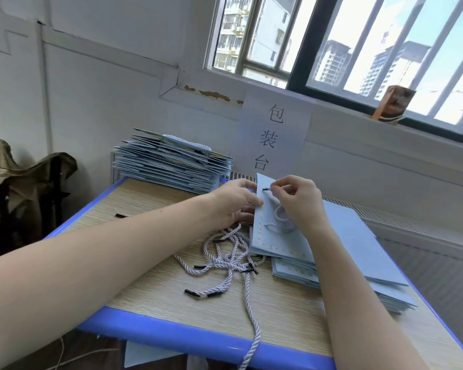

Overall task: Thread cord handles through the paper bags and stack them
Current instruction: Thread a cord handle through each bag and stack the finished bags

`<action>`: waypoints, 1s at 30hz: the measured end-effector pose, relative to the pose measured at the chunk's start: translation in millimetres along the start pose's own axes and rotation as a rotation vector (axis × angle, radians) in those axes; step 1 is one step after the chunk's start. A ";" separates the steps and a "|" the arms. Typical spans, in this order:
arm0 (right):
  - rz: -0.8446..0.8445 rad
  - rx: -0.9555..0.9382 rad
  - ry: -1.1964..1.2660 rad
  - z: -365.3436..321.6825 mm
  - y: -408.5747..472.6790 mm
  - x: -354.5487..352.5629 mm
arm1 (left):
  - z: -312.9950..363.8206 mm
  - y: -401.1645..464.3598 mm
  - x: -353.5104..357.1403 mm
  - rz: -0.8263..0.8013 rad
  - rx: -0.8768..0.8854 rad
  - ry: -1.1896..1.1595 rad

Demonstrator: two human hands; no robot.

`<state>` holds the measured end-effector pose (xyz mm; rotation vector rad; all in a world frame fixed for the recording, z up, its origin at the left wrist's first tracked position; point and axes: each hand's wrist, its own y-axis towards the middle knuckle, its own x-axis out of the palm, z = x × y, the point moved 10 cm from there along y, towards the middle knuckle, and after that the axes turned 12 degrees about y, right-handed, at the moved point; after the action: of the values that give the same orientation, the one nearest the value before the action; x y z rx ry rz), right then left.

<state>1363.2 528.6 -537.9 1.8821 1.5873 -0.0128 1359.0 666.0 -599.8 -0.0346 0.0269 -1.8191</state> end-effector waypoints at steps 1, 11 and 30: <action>0.012 -0.010 -0.011 -0.7 -0.1 -0.7 | 0.7 -0.5 -0.1 0.001 0.004 0.006; 0.080 -0.153 -0.128 -9.9 3.0 -0.1 | 10.0 -2.6 1.0 0.019 0.089 0.116; 0.217 -0.499 0.487 -89.4 -30.1 -43.6 | 101.1 -82.1 16.1 0.365 0.921 0.527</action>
<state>1289.8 535.2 -464.6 1.7095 1.4864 0.9111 1279.4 670.6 -495.6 1.0285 -0.4042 -1.2912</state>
